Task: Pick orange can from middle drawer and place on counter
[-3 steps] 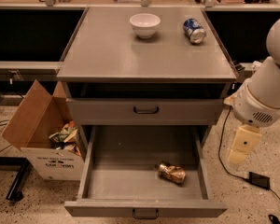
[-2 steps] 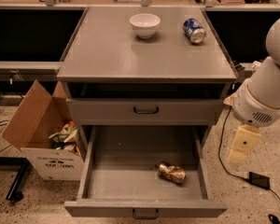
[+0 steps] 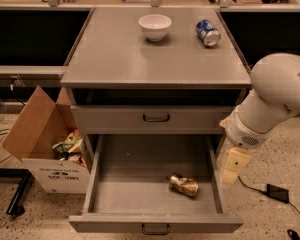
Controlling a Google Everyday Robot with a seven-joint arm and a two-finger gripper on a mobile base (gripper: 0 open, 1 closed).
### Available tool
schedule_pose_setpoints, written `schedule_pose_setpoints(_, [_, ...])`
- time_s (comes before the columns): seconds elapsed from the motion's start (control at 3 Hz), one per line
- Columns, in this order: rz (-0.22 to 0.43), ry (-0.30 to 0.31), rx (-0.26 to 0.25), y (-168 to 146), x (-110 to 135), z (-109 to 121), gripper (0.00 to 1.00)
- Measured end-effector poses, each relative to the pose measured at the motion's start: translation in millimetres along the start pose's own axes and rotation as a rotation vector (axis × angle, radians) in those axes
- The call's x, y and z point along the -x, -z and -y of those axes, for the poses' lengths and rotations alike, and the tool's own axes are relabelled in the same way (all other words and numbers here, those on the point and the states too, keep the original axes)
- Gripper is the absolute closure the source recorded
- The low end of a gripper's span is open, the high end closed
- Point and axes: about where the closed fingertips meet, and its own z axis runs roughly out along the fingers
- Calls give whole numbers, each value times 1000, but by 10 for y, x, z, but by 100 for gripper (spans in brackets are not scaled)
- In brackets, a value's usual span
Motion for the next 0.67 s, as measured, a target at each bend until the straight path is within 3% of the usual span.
schedule_pose_setpoints(0.67, [77, 99, 10, -993, 271, 4, 0])
